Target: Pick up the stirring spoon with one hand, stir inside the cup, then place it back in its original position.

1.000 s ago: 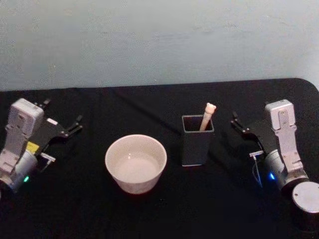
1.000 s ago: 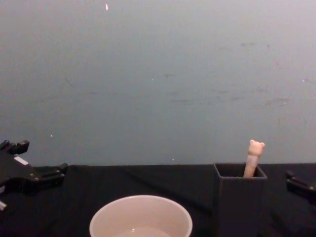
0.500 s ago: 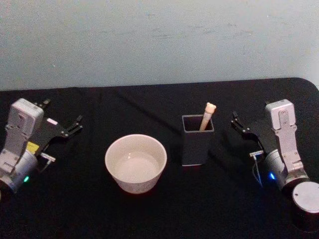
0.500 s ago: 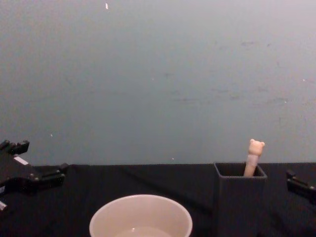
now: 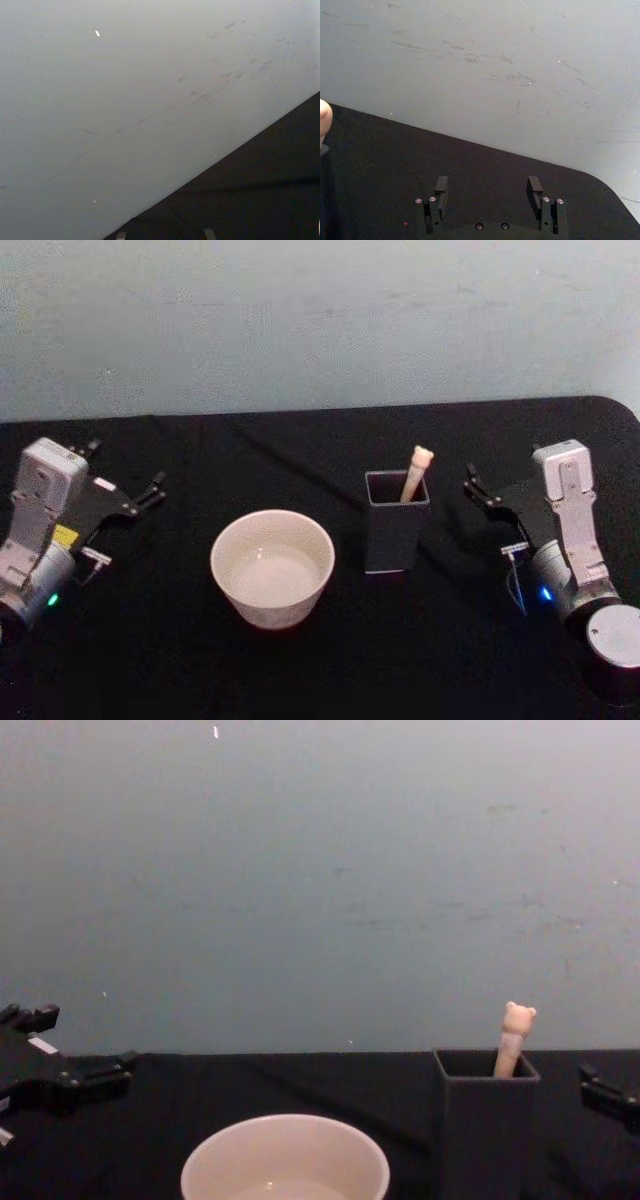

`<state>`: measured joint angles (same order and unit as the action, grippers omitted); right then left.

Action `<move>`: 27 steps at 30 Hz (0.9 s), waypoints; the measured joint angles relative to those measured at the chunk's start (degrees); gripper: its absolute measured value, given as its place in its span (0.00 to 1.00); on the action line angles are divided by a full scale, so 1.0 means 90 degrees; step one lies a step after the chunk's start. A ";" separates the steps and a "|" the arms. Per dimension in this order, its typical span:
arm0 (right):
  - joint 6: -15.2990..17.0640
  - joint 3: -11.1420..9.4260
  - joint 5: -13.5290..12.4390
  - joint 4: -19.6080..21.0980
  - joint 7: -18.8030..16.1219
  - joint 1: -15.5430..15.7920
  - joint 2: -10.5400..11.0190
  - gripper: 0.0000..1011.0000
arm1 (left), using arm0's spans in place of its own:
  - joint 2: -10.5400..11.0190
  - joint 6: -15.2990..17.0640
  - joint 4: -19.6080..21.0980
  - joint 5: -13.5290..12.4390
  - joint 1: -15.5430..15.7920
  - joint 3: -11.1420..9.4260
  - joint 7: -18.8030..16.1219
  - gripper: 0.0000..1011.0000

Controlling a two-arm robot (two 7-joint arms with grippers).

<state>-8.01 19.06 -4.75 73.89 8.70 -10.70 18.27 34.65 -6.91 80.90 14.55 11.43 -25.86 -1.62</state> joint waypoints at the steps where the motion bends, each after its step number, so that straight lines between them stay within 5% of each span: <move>1: 0.0000 0.0000 0.0000 0.0000 0.0000 0.0000 0.0000 0.99 | 0.0000 0.0000 0.0000 0.0000 0.0000 0.0000 0.0000 0.99; 27: 0.0001 0.0000 0.0000 0.0000 0.0000 0.0000 0.0000 0.99 | 0.0000 0.0000 0.0000 0.0000 0.0000 0.0000 0.0000 0.99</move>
<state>-8.00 19.06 -4.76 73.89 8.70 -10.71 18.27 34.64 -6.91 80.90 14.55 11.43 -25.86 -1.62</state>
